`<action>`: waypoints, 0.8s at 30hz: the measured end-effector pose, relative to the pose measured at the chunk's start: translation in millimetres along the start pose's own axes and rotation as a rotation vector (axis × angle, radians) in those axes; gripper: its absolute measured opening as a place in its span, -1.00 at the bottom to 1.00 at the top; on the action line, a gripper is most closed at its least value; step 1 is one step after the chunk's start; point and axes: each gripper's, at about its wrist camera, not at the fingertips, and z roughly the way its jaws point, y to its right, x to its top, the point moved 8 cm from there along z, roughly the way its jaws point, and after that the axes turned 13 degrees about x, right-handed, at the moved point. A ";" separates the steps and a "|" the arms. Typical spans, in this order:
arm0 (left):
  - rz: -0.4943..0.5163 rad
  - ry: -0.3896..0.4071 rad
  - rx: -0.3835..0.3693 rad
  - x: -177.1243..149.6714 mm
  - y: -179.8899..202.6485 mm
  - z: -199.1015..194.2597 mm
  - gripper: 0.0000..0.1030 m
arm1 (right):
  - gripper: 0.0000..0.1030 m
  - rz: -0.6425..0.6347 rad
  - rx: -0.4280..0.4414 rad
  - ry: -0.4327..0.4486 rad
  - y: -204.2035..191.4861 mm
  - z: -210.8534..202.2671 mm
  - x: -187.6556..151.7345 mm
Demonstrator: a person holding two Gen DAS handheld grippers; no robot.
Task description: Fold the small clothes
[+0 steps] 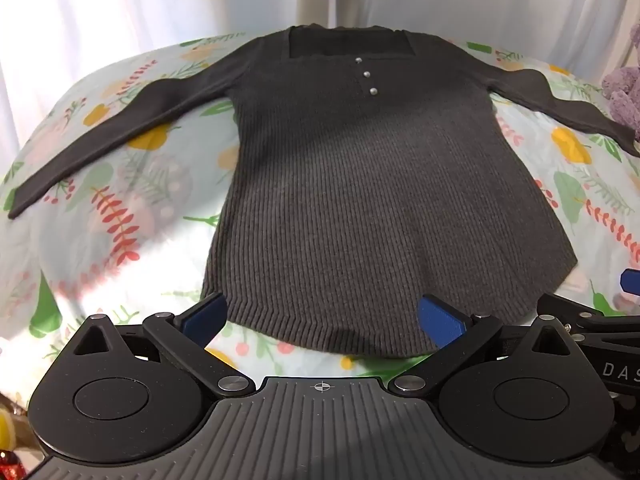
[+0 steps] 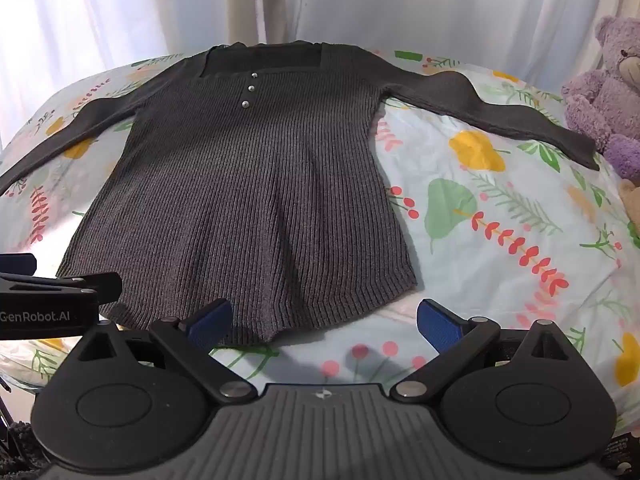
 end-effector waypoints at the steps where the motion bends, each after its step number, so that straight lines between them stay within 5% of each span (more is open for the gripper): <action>1: 0.000 -0.002 0.000 -0.2 0.0 0.1 1.00 | 0.93 0.000 0.000 0.001 0.1 0.0 0.0; 24: -0.003 -0.016 0.008 -3.6 -4.3 2.2 1.00 | 0.93 -0.004 0.004 -0.008 -0.2 0.9 0.6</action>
